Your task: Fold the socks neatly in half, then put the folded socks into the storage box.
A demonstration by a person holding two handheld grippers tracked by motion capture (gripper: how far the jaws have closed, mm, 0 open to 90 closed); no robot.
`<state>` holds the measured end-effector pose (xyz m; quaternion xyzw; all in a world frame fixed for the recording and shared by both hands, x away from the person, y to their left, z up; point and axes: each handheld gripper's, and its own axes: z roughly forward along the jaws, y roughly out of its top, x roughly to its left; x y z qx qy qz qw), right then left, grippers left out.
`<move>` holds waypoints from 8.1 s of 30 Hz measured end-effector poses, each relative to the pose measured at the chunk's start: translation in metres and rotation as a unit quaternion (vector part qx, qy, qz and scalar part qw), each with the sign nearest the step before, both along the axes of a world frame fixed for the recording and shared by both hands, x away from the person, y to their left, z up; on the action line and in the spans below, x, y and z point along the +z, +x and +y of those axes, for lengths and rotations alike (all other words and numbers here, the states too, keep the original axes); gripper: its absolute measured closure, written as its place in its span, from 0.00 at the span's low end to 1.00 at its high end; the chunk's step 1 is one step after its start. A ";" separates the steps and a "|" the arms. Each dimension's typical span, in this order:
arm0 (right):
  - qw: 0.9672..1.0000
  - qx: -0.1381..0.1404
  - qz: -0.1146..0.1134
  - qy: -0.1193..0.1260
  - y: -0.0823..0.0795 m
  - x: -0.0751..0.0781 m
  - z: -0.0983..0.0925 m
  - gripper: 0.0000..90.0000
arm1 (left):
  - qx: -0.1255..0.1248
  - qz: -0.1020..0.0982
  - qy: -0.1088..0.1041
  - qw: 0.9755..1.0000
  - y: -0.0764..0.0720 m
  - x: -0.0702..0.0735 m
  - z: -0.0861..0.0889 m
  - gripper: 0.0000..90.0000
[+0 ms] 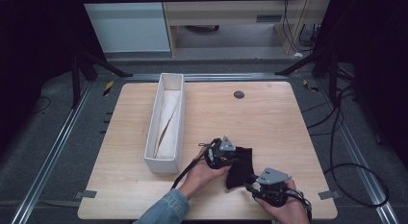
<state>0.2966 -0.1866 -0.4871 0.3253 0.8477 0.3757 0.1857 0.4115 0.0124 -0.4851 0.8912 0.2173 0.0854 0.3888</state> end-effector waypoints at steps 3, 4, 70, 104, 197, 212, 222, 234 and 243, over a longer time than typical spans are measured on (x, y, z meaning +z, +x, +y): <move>1.000 -0.002 0.001 0.001 0.004 0.000 0.001 0.63 | 0.000 0.001 -0.004 1.000 0.002 -0.003 0.000 0.79; 1.000 -0.001 0.001 0.001 0.005 -0.001 0.002 0.63 | 0.001 0.002 -0.006 1.000 0.003 -0.004 -0.001 0.79; 1.000 0.027 -0.003 0.001 0.010 0.020 0.016 0.95 | -0.033 0.020 -0.015 0.999 -0.007 -0.014 0.011 0.83; 1.000 0.018 -0.024 0.003 0.020 0.038 0.015 0.95 | -0.046 0.034 -0.025 0.998 -0.010 -0.013 0.017 0.85; 0.996 -0.062 0.068 0.020 0.074 0.006 -0.008 0.92 | -0.022 -0.016 -0.025 0.999 -0.019 0.029 0.025 0.70; 0.996 -0.062 0.067 0.017 0.073 0.004 -0.009 0.87 | -0.032 -0.026 0.007 0.999 -0.010 0.027 0.000 0.88; 0.995 -0.064 0.067 0.031 0.071 0.004 -0.014 0.83 | 0.007 -0.018 0.037 0.999 0.003 0.007 -0.003 0.94; 0.996 -0.058 0.050 0.035 0.069 0.008 -0.016 0.91 | 0.014 -0.009 0.037 0.999 0.006 0.000 -0.005 0.94; 0.995 -0.065 0.069 0.043 0.074 -0.001 -0.020 0.93 | 0.024 0.001 0.029 0.999 0.009 -0.008 -0.005 0.96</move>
